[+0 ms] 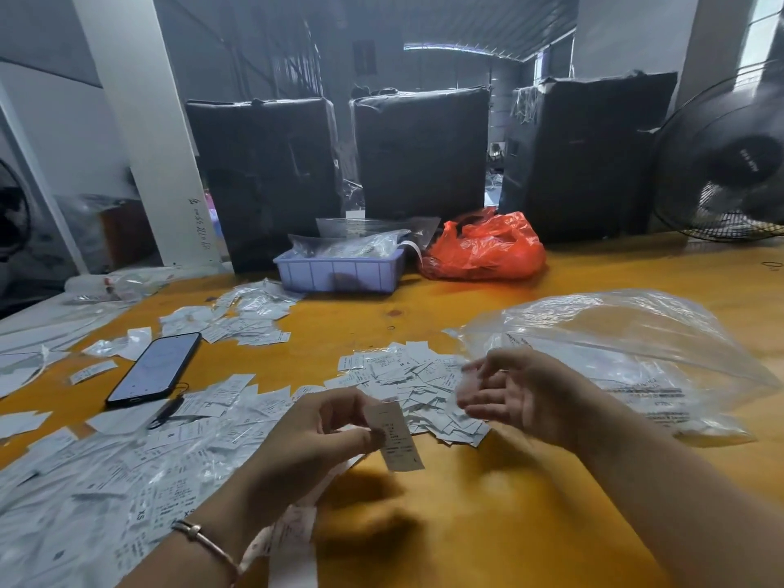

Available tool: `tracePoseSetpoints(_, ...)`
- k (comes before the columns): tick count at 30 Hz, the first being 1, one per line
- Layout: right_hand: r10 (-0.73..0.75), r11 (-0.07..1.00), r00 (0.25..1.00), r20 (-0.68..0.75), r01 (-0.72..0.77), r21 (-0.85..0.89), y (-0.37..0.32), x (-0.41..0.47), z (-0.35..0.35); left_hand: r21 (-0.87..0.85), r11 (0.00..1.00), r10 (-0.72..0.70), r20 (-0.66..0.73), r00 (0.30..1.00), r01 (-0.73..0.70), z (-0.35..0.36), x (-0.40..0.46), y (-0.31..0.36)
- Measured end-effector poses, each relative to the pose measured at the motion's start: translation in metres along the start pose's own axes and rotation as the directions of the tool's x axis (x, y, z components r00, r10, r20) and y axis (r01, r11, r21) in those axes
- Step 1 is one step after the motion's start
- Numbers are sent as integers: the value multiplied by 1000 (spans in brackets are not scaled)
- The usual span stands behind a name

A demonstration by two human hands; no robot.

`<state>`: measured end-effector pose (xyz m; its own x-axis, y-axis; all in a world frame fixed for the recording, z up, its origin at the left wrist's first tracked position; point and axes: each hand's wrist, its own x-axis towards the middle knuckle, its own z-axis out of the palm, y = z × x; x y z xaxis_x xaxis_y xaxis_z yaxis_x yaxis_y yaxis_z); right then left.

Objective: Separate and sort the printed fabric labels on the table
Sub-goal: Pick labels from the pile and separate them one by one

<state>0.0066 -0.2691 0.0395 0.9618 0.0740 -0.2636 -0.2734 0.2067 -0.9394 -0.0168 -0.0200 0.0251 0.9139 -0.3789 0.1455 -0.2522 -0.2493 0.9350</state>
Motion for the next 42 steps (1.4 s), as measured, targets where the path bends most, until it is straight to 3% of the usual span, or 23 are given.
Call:
tracePoseSetpoints(2,-1,993,994,108,-11,113,4,-2,9,-29,999,-17,13,1000,18,0,0,2)
tracePoseSetpoints(7,-167,974,983,75,177,-143,19,-11,27,-89,996,0,-7,1000,-1,1,-3,6)
tracePoseSetpoints(12,-327,941,943,60,330,-72,27,-13,36,-106,993,45,-10,999,-46,4,-4,9)
tracePoseSetpoints(15,-383,913,921,74,390,-118,31,-15,42,-71,992,106,-16,994,-107,6,-4,9)
tracePoseSetpoints(19,-478,847,872,109,490,-205,35,-21,47,-39,987,152,-83,985,-156,8,-3,8)
tracePoseSetpoints(24,-613,757,779,135,627,-181,30,-23,48,-116,989,80,-136,987,-96,4,0,5)
tracePoseSetpoints(29,-589,645,770,246,631,-432,28,-28,49,-113,990,66,-116,991,-79,4,-1,5)
tracePoseSetpoints(36,-579,798,814,-53,551,-245,26,-13,33,-147,987,29,-200,979,-59,-5,-2,6)
tracePoseSetpoints(42,-567,761,824,14,530,-375,30,-12,33,-228,970,42,-194,980,-87,-2,-2,8)
